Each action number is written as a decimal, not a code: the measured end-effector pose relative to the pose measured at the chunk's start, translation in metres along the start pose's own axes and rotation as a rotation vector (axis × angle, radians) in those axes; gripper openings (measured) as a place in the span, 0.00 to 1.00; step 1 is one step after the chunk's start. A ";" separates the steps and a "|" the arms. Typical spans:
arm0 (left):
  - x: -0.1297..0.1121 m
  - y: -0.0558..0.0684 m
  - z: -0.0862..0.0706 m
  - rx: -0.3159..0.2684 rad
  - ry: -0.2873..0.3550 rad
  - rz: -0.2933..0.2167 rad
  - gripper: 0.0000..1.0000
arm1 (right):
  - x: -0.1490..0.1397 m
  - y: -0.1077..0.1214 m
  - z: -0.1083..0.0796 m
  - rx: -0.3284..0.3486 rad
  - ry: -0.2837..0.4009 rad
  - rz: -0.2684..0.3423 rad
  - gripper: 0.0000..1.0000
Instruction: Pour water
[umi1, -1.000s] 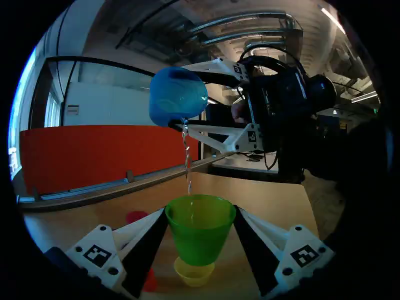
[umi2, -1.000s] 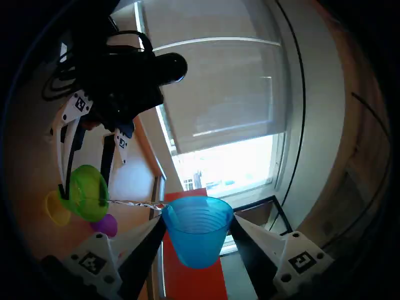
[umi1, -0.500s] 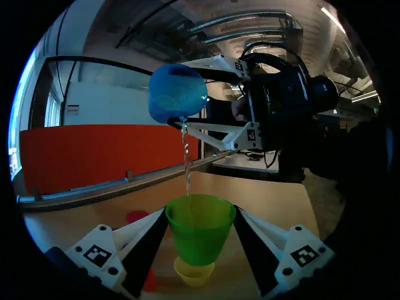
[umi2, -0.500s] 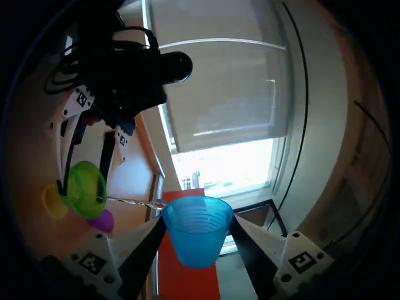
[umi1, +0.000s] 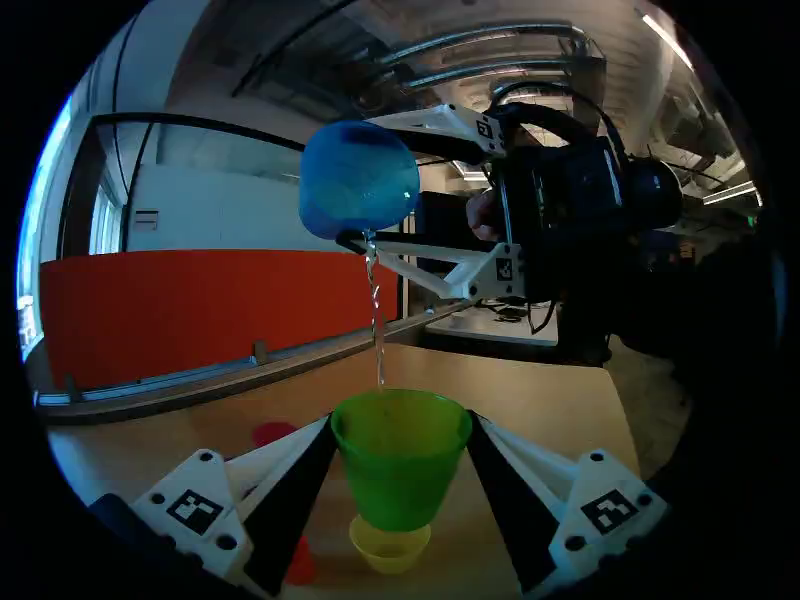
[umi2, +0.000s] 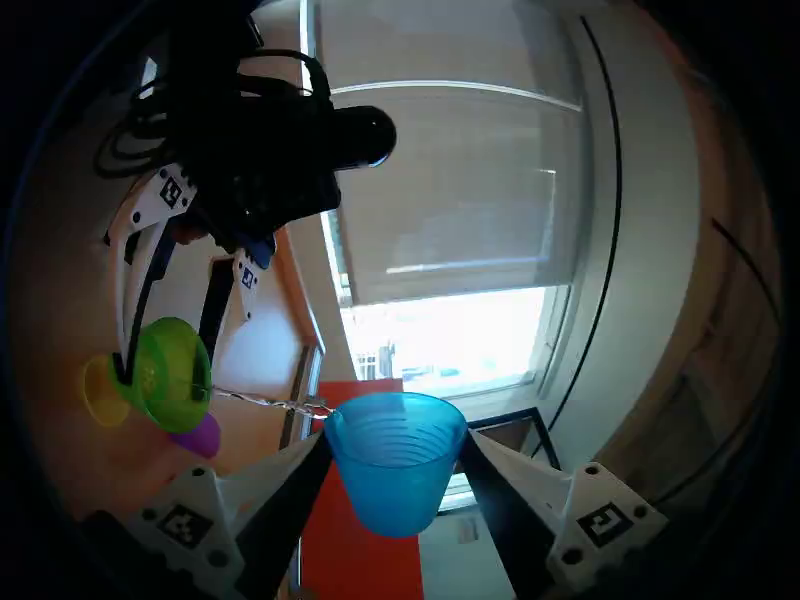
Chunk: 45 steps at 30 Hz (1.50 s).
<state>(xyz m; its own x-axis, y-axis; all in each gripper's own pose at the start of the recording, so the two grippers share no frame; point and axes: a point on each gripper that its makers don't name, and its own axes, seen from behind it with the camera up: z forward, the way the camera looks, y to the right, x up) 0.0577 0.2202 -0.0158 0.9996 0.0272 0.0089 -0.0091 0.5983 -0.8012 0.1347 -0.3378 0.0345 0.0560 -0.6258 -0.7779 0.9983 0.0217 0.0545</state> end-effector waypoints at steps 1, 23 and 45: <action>0.000 0.000 0.000 0.000 0.000 0.000 0.89 | 0.000 0.000 0.000 0.000 0.000 -0.004 0.90; 0.000 -0.002 0.001 0.004 -0.001 0.001 0.89 | 0.005 0.000 -0.004 -0.004 0.000 -0.090 0.90; 0.002 -0.005 0.000 0.009 0.004 -0.001 0.89 | 0.013 -0.004 -0.006 0.005 -0.001 -0.158 0.91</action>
<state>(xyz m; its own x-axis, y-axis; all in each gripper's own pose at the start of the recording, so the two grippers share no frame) 0.0594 0.2177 -0.0119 0.9997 0.0230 0.0073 -0.0081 0.6059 -0.7955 0.1314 -0.3419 0.0204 -0.1015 -0.6218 -0.7766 0.9946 -0.0812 -0.0650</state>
